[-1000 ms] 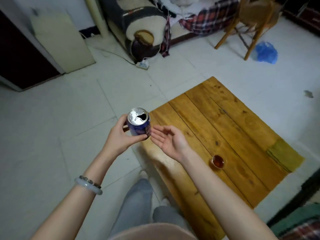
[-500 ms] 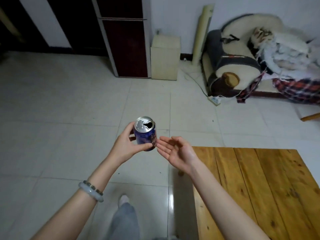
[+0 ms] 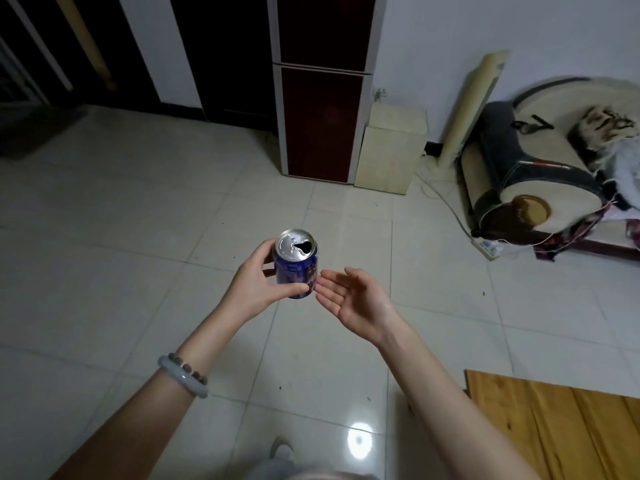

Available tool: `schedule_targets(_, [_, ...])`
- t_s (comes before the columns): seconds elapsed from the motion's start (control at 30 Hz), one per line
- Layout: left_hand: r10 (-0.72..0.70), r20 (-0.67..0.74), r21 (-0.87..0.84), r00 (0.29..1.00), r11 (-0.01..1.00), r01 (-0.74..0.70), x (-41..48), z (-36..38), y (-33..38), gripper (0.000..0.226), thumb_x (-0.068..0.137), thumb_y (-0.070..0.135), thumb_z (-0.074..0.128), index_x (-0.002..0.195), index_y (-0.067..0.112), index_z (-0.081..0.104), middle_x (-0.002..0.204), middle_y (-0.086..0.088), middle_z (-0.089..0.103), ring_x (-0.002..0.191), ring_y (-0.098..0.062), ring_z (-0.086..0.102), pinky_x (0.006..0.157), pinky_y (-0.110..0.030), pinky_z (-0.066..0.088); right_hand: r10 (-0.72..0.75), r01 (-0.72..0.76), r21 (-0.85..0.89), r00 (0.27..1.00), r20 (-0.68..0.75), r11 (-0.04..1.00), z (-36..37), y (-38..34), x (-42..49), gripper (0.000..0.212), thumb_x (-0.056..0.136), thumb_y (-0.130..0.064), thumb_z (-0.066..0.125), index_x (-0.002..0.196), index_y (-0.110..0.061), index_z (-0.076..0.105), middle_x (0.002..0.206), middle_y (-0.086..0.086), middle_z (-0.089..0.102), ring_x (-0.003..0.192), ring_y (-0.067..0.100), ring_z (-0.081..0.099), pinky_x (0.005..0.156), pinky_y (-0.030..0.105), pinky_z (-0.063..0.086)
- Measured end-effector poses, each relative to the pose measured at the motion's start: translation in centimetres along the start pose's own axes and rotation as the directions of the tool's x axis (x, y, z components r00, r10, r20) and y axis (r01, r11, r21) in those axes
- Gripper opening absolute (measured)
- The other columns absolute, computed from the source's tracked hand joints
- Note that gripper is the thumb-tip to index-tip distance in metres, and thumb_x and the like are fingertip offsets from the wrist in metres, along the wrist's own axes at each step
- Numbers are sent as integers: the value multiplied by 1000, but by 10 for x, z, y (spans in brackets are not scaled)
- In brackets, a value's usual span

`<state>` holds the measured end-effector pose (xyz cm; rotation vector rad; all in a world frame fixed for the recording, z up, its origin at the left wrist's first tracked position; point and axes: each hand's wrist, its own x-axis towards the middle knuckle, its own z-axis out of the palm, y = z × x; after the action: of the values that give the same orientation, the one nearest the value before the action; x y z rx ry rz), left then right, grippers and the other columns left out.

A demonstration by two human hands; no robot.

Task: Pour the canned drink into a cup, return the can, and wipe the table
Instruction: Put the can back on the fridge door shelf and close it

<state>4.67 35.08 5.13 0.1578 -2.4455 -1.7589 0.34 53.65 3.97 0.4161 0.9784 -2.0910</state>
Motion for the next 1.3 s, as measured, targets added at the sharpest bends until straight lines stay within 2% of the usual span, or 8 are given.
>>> schedule_targets(0.2, [-1, -20, 1, 1000, 1000, 1, 51, -60, -16, 75, 51, 27, 88, 117, 32, 52, 112, 19, 61, 109, 4, 54, 80, -5, 43, -3, 4, -27, 1000, 5, 1000, 56, -11, 60, 36, 96, -24, 37, 107, 3, 57, 108, 19, 63, 100, 28, 60, 96, 36, 44])
schedule_targets(0.4, [-17, -67, 6, 998, 1000, 17, 111, -96, -41, 78, 55, 17, 90, 122, 23, 52, 115, 14, 60, 111, -3, 54, 80, -4, 43, 14, -13, -84, 1000, 11, 996, 88, -32, 128, 35, 96, -24, 37, 107, 2, 58, 105, 18, 65, 97, 26, 62, 92, 34, 48])
schedule_targets(0.67, [-1, -90, 14, 996, 1000, 2, 248, -140, -61, 77, 57, 21, 89, 123, 29, 50, 119, 9, 60, 114, -10, 53, 85, -18, 44, 9, -6, -140, 1000, 24, 990, 139, -105, 247, 35, 96, -23, 38, 111, 4, 55, 105, 19, 63, 97, 26, 61, 94, 34, 46])
schedule_targets(0.87, [-15, -89, -24, 996, 1000, 13, 361, -174, -63, 80, 45, 44, 84, 119, 31, 53, 114, 15, 62, 111, -7, 56, 90, -27, 49, 4, 0, -158, 1000, 27, 987, 185, -178, 337, 35, 97, -22, 38, 110, 4, 56, 101, 19, 64, 94, 27, 62, 92, 34, 47])
schedule_targets(1.03, [-20, -121, -22, 992, 1000, 17, 435, -202, -73, 75, 54, 27, 89, 120, 27, 53, 114, 13, 62, 109, -12, 58, 90, -27, 51, 42, -36, -179, 999, 26, 983, 219, -219, 406, 38, 96, -23, 39, 118, 5, 53, 103, 19, 64, 95, 27, 62, 90, 33, 49])
schedule_targets(1.2, [-29, -109, -23, 994, 999, 27, 513, -227, -92, 71, 53, 29, 84, 117, 28, 54, 112, 13, 62, 108, -11, 58, 88, -29, 52, 56, -52, -176, 998, 17, 983, 245, -255, 482, 39, 97, -24, 39, 118, 6, 53, 105, 20, 63, 97, 28, 61, 91, 34, 48])
schedule_targets(1.3, [-34, -93, -41, 995, 999, 30, 569, -246, -106, 76, 50, 35, 84, 118, 26, 54, 112, 13, 62, 107, -5, 58, 88, -27, 51, 43, -41, -161, 999, 7, 986, 263, -278, 534, 37, 97, -25, 40, 113, 5, 55, 102, 20, 64, 95, 27, 62, 86, 32, 52])
